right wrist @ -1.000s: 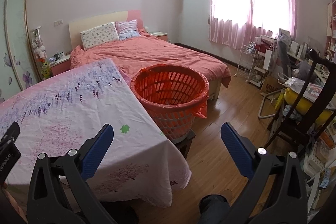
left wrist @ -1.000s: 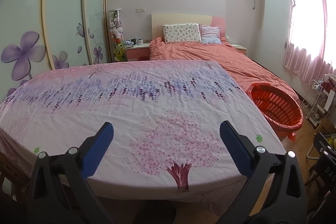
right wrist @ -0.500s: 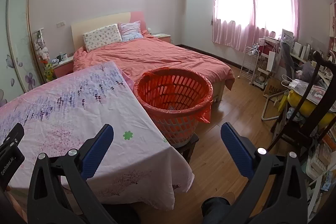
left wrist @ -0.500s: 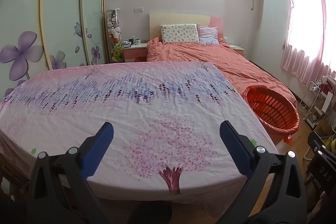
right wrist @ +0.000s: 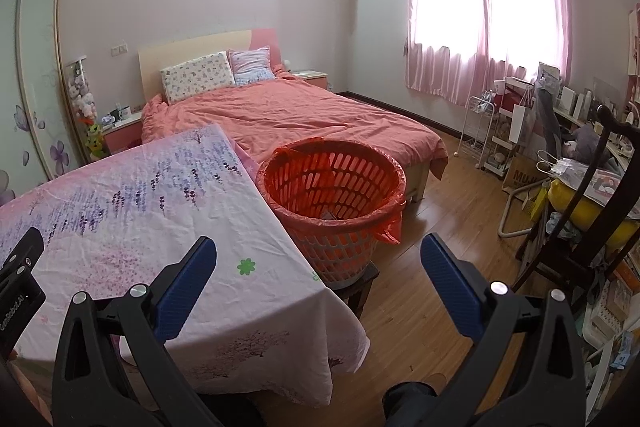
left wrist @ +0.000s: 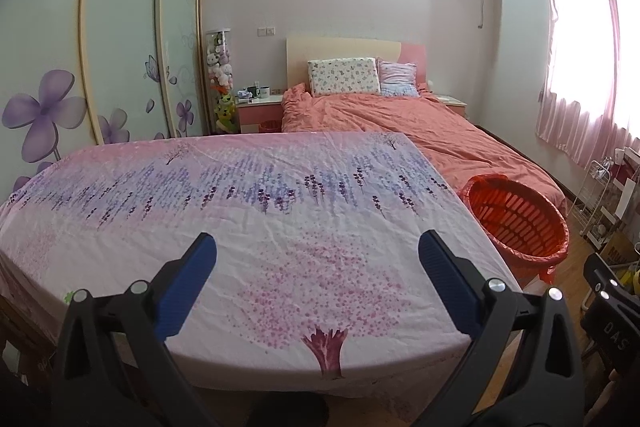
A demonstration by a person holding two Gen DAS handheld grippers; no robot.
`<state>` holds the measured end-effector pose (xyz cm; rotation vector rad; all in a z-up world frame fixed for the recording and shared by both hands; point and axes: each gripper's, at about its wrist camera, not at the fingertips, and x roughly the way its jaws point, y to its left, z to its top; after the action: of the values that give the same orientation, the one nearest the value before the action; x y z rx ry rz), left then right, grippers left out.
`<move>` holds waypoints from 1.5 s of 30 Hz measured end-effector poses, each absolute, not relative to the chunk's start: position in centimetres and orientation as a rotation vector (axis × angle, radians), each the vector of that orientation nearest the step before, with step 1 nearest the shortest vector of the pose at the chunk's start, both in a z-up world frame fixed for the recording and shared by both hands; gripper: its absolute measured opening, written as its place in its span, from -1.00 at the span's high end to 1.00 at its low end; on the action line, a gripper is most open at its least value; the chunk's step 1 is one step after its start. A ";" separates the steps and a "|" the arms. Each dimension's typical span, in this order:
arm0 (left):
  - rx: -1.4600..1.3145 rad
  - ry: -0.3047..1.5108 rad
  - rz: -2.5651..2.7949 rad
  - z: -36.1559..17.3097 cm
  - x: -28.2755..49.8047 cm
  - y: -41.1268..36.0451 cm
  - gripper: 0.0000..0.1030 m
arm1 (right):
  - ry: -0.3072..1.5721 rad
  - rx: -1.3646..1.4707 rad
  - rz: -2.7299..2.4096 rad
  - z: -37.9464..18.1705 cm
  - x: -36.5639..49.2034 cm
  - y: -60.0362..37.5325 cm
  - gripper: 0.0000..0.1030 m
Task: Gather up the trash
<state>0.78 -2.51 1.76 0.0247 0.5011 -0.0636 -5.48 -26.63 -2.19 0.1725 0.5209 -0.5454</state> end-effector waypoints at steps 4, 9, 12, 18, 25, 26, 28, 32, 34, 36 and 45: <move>0.023 0.498 -0.057 1.8 0.7 -2.3 -0.92 | 0.521 0.173 -0.543 -2.1 -5.4 -26.6 -0.96; 0.020 0.497 -0.053 1.8 0.8 -2.2 -0.92 | 0.522 0.171 -0.540 -2.1 -5.3 -26.5 -0.96; 0.020 0.497 -0.053 1.8 0.7 -2.2 -0.92 | 0.521 0.171 -0.541 -2.1 -5.3 -26.4 -0.96; 0.022 0.501 -0.055 1.7 0.8 -2.1 -0.92 | 0.523 0.170 -0.541 -2.1 -5.2 -26.4 -0.96; 0.027 0.503 -0.061 1.6 0.8 -2.3 -0.92 | 0.524 0.171 -0.542 -2.1 -5.1 -26.4 -0.96; 0.028 0.503 -0.062 1.5 0.8 -2.3 -0.92 | 0.524 0.172 -0.542 -2.1 -5.1 -26.3 -0.96; 0.031 0.503 -0.063 1.5 0.8 -2.4 -0.92 | 0.524 0.170 -0.542 -2.1 -5.1 -26.3 -0.96; 0.031 0.503 -0.063 1.5 0.8 -2.5 -0.92 | 0.524 0.170 -0.541 -2.1 -5.1 -26.3 -0.96; 0.031 0.503 -0.063 1.5 0.7 -2.5 -0.92 | 0.523 0.171 -0.541 -2.1 -5.1 -26.4 -0.96; 0.032 0.503 -0.063 1.5 0.8 -2.5 -0.92 | 0.524 0.170 -0.542 -2.1 -5.1 -26.4 -0.96; 0.031 0.503 -0.063 1.5 0.8 -2.5 -0.92 | 0.524 0.170 -0.541 -2.1 -5.1 -26.4 -0.96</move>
<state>0.75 -2.51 1.52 0.0311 0.5034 -0.0631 -5.05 -26.44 -2.13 0.1705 0.5236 -0.5414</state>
